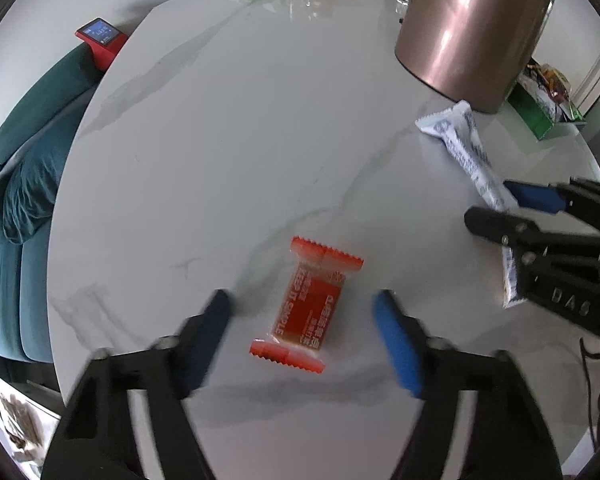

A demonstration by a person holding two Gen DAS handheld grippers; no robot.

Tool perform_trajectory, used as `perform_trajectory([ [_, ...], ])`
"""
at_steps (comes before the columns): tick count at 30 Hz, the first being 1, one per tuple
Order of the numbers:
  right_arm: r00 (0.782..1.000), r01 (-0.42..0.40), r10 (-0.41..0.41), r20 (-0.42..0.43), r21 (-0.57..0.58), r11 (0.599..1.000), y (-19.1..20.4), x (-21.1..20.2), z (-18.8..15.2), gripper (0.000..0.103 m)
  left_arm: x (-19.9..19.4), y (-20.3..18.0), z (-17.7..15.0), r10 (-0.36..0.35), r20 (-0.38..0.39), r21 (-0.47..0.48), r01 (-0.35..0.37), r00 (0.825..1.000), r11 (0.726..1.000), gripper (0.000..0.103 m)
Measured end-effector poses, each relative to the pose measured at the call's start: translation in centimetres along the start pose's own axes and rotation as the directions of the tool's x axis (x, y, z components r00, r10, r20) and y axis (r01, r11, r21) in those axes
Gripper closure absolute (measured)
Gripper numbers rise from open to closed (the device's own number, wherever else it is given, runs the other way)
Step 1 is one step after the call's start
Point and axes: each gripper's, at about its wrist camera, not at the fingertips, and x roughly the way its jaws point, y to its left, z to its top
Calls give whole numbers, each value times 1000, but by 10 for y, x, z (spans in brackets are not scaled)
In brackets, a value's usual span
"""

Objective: Organize snacks
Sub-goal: 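Grasp the red candy with the left gripper while the right grasps the white bar, then carry the red candy and white bar with both grippers over the tray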

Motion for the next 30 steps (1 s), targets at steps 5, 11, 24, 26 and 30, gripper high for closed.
perform_trajectory([
  [5, 1000, -1, 1, 2, -2, 1000, -1, 0, 2, 64, -4, -3, -2, 1, -1, 10, -1, 1000, 1000, 71],
  [11, 1000, 7, -6, 16, -45, 999, 4, -1, 0, 71, -5, -3, -8, 6, -8, 17, -6, 1000, 1000, 82],
  [24, 996, -64, 65, 68, -6, 998, -13, -30, -5, 79, -24, -21, 2, -4, 49, 33, 2, 999, 999, 83],
  [26, 995, -80, 80, 67, 5, 997, -19, -36, -9, 79, -29, -29, 1, -20, 49, 24, 19, 999, 1000, 83],
  [30, 994, -95, 93, 65, 22, 995, -43, -50, -23, 79, -34, -53, 5, -42, 46, 42, 40, 998, 998, 83],
])
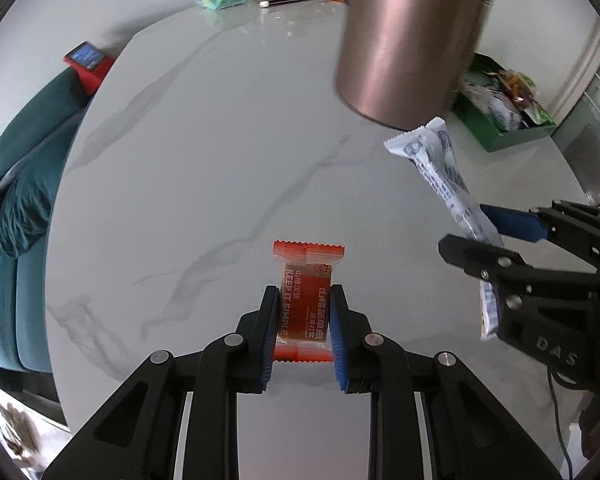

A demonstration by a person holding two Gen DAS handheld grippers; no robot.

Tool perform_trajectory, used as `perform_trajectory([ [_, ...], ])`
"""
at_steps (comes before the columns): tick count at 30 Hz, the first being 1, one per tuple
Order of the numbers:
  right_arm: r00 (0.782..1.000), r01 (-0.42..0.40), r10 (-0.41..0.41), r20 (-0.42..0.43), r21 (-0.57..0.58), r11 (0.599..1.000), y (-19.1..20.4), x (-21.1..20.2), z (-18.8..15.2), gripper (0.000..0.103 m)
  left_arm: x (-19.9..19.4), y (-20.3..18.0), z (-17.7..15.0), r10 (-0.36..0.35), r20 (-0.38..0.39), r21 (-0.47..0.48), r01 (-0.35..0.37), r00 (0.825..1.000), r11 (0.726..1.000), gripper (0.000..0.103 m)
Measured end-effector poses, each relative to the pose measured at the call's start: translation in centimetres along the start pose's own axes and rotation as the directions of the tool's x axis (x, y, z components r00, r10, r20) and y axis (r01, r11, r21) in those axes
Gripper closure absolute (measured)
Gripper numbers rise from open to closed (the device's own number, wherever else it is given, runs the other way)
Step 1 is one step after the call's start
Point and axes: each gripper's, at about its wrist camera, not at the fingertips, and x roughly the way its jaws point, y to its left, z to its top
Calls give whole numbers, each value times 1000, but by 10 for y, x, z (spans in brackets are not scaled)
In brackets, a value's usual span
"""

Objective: Organize snacks
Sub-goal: 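Carry the red candy and white bar with both grippers over the tray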

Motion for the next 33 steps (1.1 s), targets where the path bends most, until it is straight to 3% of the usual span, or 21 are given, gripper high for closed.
perform_trajectory([
  [8, 1000, -11, 9, 28, 74, 997, -64, -38, -26, 79, -4, -66, 12, -44, 6, 34, 43, 999, 998, 83],
  [19, 999, -1, -5, 54, 113, 994, -178, -78, -48, 79, -13, -199, 63, -91, 46, 103, 86, 995, 991, 83],
  [28, 996, 16, -25, 81, 106, 994, -266, -89, -33, 79, 6, -272, 115, -85, 70, 66, 81, 994, 995, 83],
  [33, 995, 19, -27, 98, 81, 997, -292, -88, -9, 79, 12, -283, 143, -73, 83, 6, 72, 994, 997, 83],
])
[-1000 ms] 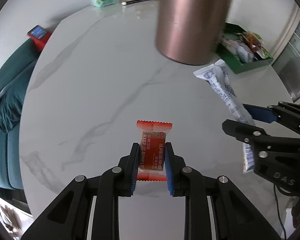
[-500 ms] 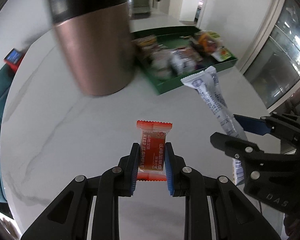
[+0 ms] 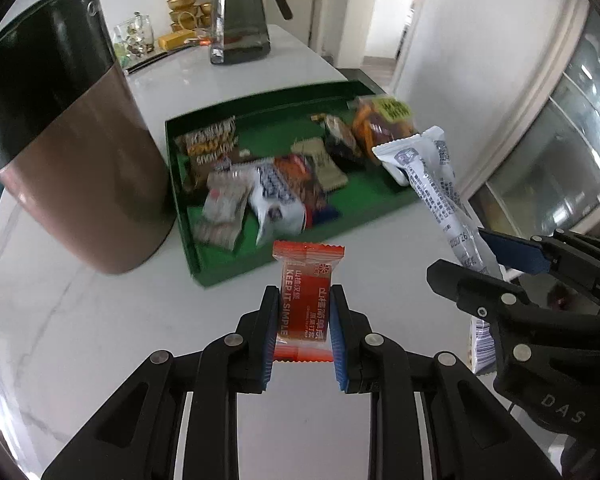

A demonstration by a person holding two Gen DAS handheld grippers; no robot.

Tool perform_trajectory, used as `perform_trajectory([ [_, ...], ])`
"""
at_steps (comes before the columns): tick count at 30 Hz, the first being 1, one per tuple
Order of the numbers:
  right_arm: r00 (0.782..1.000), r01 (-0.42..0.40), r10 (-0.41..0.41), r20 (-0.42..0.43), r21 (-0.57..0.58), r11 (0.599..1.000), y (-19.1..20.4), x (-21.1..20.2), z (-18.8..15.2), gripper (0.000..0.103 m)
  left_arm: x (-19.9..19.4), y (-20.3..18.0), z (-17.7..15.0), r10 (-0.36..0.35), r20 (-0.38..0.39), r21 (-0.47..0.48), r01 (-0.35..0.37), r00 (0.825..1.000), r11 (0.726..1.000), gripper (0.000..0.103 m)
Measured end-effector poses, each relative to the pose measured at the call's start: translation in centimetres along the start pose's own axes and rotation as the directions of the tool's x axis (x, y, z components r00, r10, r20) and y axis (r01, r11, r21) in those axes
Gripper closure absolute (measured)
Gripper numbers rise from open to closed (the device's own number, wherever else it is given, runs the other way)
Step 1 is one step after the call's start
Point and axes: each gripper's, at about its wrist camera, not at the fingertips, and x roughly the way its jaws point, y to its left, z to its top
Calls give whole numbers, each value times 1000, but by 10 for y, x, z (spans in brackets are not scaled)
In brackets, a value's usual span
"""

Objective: Organize snacks
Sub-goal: 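Carry the red candy and white bar with both grippers over the tray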

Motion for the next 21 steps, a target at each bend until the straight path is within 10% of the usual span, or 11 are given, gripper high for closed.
perform_trajectory([
  [21, 997, -60, 58, -54, -23, 998, -39, 86, 118, 79, 78, 29, 101, 142, -10, -148, -142, 990, 979, 83],
])
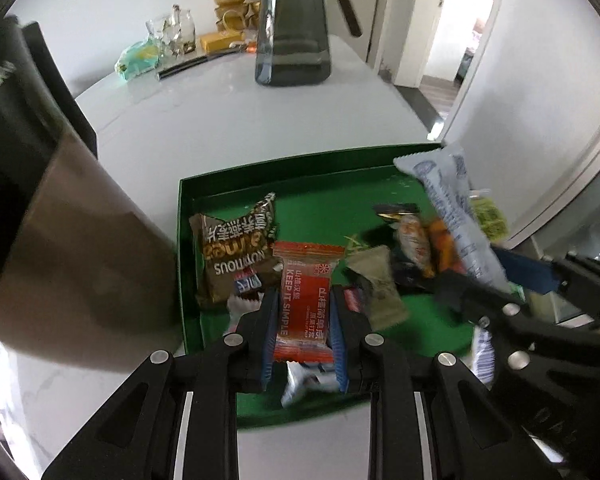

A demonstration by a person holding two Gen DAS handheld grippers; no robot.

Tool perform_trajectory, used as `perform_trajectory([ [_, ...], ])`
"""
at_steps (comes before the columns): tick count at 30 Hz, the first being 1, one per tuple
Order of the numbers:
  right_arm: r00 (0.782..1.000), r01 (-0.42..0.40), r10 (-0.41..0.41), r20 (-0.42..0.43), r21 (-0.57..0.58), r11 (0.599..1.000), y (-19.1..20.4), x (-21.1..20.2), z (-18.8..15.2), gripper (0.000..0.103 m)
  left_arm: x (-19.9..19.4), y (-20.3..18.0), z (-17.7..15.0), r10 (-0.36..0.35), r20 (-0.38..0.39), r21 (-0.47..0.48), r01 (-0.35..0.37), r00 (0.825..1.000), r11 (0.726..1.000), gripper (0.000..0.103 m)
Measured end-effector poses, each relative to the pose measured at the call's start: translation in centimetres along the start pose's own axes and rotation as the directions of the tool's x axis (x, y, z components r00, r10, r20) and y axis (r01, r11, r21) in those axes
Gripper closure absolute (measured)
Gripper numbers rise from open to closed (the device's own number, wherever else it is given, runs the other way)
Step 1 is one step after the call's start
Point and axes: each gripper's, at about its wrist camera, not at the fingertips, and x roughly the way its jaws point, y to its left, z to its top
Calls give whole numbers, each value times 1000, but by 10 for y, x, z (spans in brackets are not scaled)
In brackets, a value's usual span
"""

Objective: Organize snacks
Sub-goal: 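Carry the red candy and white bar with both grippers over the tray, then open both grippers to drop the red candy and white bar into the tray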

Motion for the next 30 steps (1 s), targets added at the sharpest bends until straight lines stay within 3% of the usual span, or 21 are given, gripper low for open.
perform_trajectory([
  [7, 999, -18, 17, -45, -4, 1000, -4, 33, 10, 79, 31, 10, 5, 10, -38, -16, -11, 999, 1000, 83],
  [16, 996, -14, 12, -91, -17, 1000, -10, 51, 16, 77, 39, 8, 0, 38, -45, 14, -37, 998, 999, 82],
  [24, 995, -18, 19, -96, 5, 1000, -12, 54, 15, 74, 41, 13, -3, 12, -45, -25, -13, 999, 1000, 81],
  [30, 994, -2, 4, -105, 17, 1000, -9, 57, 16, 73, 41, 10, -5, 37, -37, -12, -37, 999, 999, 81],
])
